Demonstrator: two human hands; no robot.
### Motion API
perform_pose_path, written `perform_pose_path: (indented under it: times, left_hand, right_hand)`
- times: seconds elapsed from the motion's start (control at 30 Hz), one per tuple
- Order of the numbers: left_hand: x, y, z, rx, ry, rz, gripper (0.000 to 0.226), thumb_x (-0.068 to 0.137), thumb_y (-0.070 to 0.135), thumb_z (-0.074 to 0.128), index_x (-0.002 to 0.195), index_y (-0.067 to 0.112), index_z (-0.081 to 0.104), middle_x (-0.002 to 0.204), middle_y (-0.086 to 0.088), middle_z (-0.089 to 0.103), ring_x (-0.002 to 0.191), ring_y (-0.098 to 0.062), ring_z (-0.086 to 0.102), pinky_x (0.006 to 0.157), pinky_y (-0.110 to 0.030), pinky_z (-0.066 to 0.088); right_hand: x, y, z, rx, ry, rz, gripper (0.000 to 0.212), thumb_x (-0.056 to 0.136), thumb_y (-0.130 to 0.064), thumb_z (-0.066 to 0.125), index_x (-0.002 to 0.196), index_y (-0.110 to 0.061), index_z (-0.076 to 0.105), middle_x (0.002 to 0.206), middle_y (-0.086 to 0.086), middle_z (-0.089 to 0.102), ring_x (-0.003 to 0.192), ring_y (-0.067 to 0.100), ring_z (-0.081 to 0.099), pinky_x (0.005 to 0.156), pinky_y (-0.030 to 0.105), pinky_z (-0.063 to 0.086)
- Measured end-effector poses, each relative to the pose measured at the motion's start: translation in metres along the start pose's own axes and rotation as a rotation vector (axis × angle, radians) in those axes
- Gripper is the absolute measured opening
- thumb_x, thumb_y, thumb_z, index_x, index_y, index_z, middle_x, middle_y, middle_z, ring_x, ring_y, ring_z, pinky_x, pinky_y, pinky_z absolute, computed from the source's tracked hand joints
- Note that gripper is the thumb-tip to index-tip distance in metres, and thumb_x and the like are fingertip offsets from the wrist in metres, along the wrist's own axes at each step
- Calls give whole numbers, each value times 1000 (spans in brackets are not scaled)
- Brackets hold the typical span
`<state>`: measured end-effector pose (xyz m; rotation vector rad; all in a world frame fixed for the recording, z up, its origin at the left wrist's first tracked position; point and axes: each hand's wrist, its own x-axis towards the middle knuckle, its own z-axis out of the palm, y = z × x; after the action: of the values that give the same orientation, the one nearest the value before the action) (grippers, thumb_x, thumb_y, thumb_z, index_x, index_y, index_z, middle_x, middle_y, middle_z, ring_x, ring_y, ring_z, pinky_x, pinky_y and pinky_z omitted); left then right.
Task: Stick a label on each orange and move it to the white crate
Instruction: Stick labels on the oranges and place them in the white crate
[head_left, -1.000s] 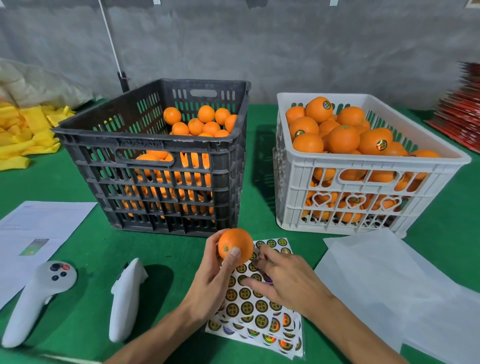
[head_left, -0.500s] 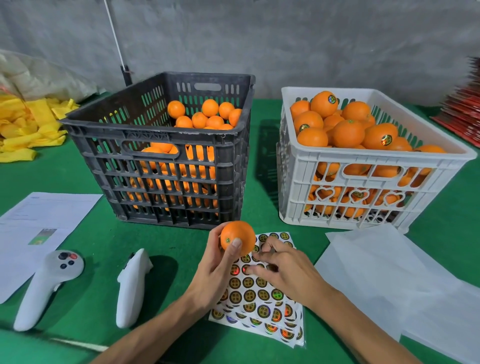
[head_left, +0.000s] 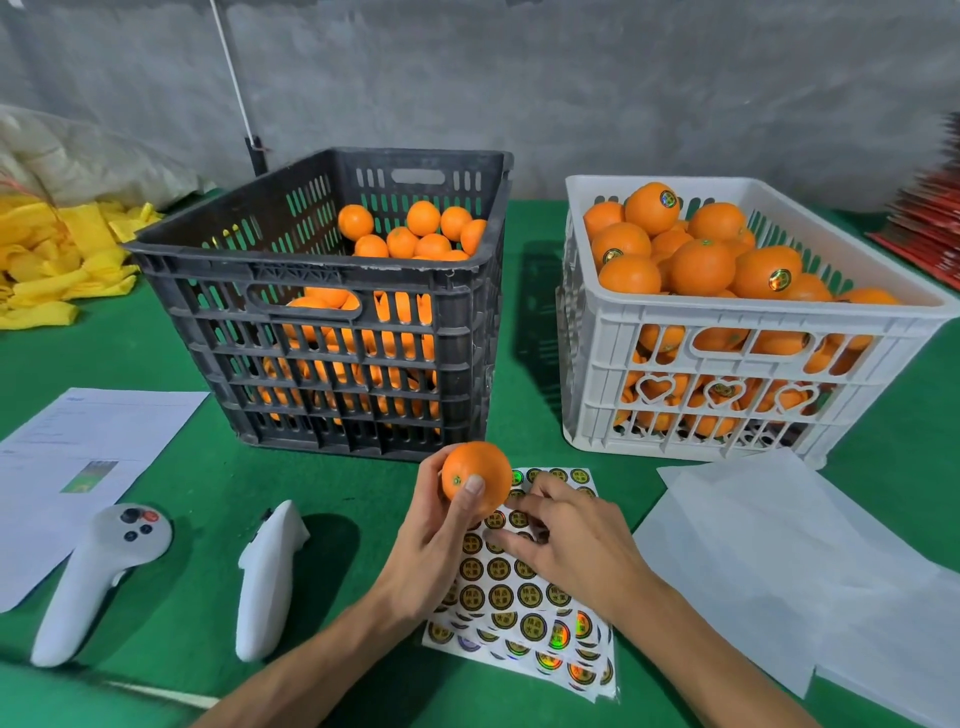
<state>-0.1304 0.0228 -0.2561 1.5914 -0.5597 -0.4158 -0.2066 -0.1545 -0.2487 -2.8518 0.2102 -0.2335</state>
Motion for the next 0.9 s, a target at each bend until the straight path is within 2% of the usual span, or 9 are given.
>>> perform_pose_path:
  times: [0.07, 0.23, 0.37, 0.43, 0.53, 0.63, 0.7, 0.83, 0.9]
  left_hand:
    - [2, -2, 0, -50, 12, -23, 49, 90, 71, 54, 134, 51, 48, 125, 18, 63, 123, -21, 66, 110, -48, 49]
    - [4, -5, 0, -108, 44, -56, 49, 89, 73, 57, 130, 48, 53, 124, 16, 67, 125, -16, 64, 114, -51, 44]
    - [3, -5, -1, -104, 47, -55, 53, 90, 74, 55, 135, 46, 50, 126, 14, 67, 124, -14, 64, 114, -49, 44]
    - [3, -5, -1, -103, 47, -53, 51, 90, 74, 54, 134, 48, 50, 125, 15, 67, 124, -13, 64, 114, -47, 44]
    - [2, -3, 0, -93, 43, -42, 50, 90, 72, 53, 134, 49, 49, 124, 17, 66, 122, -10, 64, 113, -44, 45]
    - [1, -2, 0, -85, 37, -27, 50, 92, 71, 52, 135, 48, 48, 125, 16, 67, 122, -10, 64, 112, -44, 44]
    - [1, -2, 1, -90, 34, -25, 49, 91, 72, 51, 134, 49, 48, 125, 16, 67, 122, -11, 64, 113, -45, 44]
    - [2, -3, 0, -111, 31, -29, 48, 90, 71, 53, 133, 50, 50, 124, 15, 67, 123, -14, 65, 114, -47, 44]
    - [3, -3, 1, -122, 33, -39, 44, 90, 70, 54, 130, 52, 51, 123, 17, 67, 123, -14, 64, 114, -46, 44]
  right_hand:
    - [0, -3, 4, 11, 11, 42, 69, 88, -81, 43, 137, -36, 61, 94, -19, 36, 86, 9, 52, 75, 29, 45]
    - [1, -6, 7, 84, 6, 87, 59, 90, -74, 51, 137, -39, 61, 90, -18, 37, 87, 15, 45, 73, 30, 35]
    - [3, -7, 8, 207, 38, 87, 48, 91, -65, 59, 131, -38, 66, 85, -21, 42, 80, 2, 40, 73, 29, 28]
    - [3, -7, 10, 268, 52, 89, 44, 91, -61, 62, 129, -37, 68, 85, -22, 45, 83, -6, 41, 75, 28, 28]
    - [3, -5, 10, 318, 79, 87, 43, 91, -57, 66, 129, -36, 68, 94, -20, 51, 99, -13, 38, 82, 25, 30]
    - [3, 0, 9, 238, 76, 60, 51, 94, -58, 61, 138, -33, 61, 124, -20, 50, 116, -5, 34, 101, 22, 24]
    - [4, 2, 9, 185, 40, 47, 54, 97, -59, 55, 144, -32, 57, 138, -18, 46, 129, 6, 32, 107, 22, 21]
    - [4, -2, 12, 150, 79, 57, 61, 92, -69, 54, 139, -31, 61, 133, -17, 51, 125, 8, 36, 111, 28, 27]
    - [6, -2, 12, 148, 104, 53, 58, 91, -67, 57, 135, -29, 66, 126, -17, 54, 120, 7, 39, 109, 27, 30]
